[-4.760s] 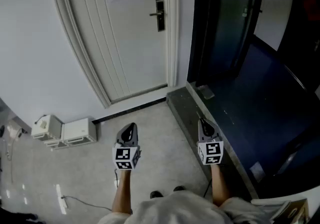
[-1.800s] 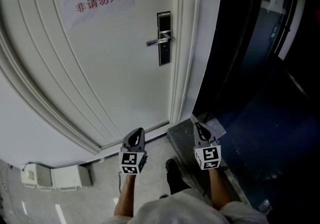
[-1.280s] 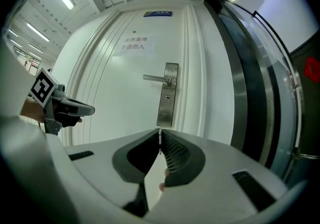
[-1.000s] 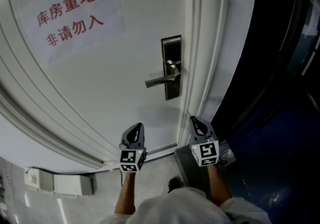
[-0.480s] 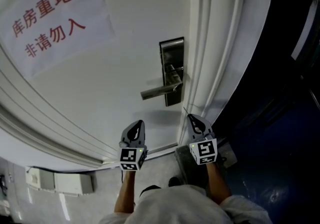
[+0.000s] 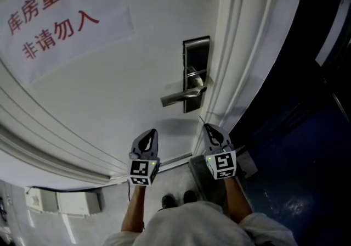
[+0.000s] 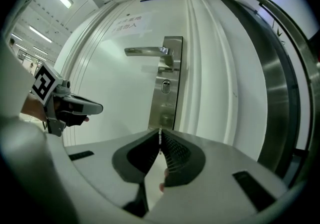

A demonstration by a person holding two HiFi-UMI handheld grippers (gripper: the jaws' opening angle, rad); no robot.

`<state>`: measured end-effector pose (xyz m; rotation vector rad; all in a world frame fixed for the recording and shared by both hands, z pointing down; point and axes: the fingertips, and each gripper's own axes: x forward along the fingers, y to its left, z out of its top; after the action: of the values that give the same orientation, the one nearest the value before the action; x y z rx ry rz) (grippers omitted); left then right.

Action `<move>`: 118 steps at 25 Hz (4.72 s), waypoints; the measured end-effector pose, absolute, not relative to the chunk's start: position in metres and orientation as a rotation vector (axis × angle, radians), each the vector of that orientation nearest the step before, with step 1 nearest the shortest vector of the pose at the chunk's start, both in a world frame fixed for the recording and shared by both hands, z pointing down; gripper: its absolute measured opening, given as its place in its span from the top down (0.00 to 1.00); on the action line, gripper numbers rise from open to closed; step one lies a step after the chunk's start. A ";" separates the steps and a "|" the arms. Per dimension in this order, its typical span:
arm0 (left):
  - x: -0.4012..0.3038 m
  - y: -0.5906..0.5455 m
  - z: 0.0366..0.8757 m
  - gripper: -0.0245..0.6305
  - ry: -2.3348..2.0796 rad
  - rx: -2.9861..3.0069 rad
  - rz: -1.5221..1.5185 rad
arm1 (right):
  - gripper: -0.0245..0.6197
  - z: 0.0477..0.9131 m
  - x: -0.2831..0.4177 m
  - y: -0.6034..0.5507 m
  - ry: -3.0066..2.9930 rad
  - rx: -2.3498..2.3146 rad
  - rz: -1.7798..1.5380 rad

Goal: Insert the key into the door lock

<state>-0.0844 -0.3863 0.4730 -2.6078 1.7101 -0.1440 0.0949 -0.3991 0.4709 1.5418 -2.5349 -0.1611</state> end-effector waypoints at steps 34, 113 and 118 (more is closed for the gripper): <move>-0.105 -0.376 0.468 0.93 1.680 -2.626 -0.082 | 0.92 0.391 0.067 -0.417 -1.565 1.131 -1.356; -0.103 -0.370 0.476 0.93 1.601 -2.692 -0.083 | 0.92 0.392 0.066 -0.448 -1.385 1.239 -1.155; -0.107 -0.370 0.478 0.93 1.602 -2.698 -0.082 | 0.92 0.391 0.061 -0.447 -1.338 1.232 -1.149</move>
<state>-0.1067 -0.3703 0.4785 -2.6984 1.6023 -0.0815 0.0615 -0.4473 0.3913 1.2317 -1.3376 -1.1491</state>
